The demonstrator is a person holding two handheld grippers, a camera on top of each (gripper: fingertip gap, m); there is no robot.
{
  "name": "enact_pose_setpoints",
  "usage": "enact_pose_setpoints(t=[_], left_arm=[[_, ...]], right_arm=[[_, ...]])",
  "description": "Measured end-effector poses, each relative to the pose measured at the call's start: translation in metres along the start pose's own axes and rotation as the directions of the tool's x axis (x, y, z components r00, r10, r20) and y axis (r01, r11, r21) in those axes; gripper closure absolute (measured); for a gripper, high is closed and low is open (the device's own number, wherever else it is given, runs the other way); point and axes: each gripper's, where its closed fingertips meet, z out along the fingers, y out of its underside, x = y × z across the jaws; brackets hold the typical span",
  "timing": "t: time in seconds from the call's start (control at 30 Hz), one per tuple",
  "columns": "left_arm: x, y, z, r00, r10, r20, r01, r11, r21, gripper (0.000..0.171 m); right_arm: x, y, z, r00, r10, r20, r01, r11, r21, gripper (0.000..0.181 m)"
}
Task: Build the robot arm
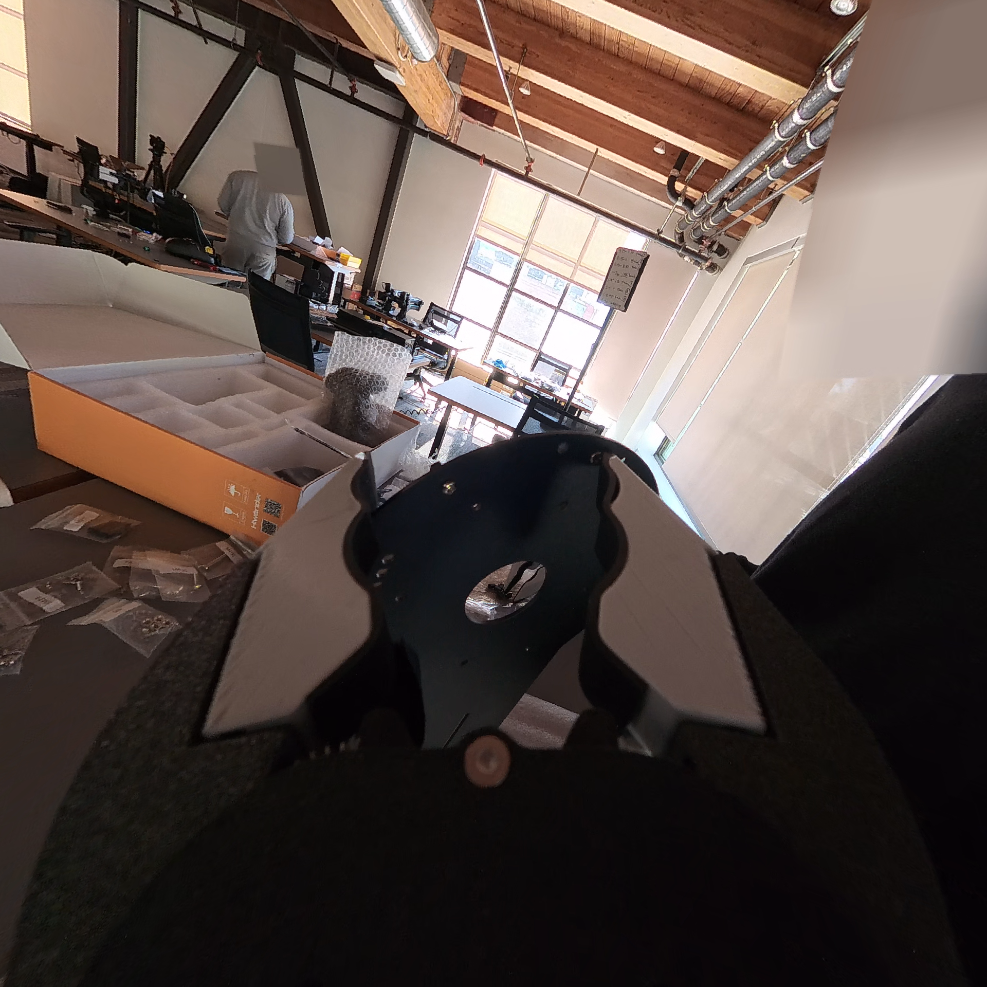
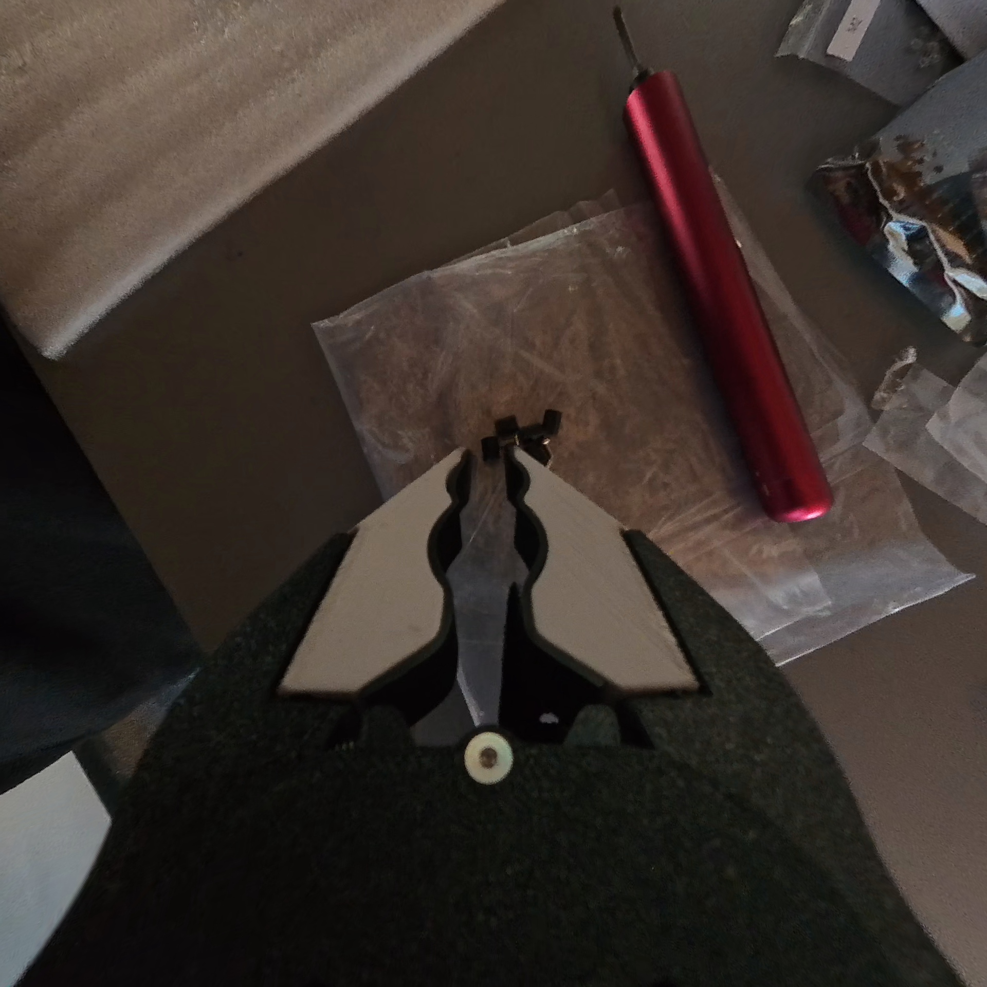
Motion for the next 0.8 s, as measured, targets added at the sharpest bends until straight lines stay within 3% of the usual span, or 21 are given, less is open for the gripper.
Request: enact_pose_setpoints(t=[0.23,0.4,0.5,0.8], left_arm=[[0.000,0.000,-0.002,1.000,-0.002,-0.001,0.002,1.000,0.007,0.089],[0.000,0.000,-0.002,1.000,-0.004,-0.003,0.004,1.000,0.014,0.089],[0.000,0.000,-0.002,1.000,-0.002,-0.002,0.002,1.000,0.012,0.089],[0.001,0.000,-0.004,1.000,0.000,0.004,0.000,1.000,0.011,0.089]], right_arm=[[-0.003,-0.006,-0.002,0.999,-0.028,-0.021,0.028,0.999,0.031,0.176],[-0.005,-0.034,-0.012,0.995,-0.089,-0.050,0.093,0.993,0.075,0.176],[-0.015,-0.058,-0.011,0.995,-0.097,0.008,0.095,0.986,0.135,0.176],[-0.070,-0.109,0.058,0.940,-0.285,0.186,0.257,0.953,0.160,0.176]])
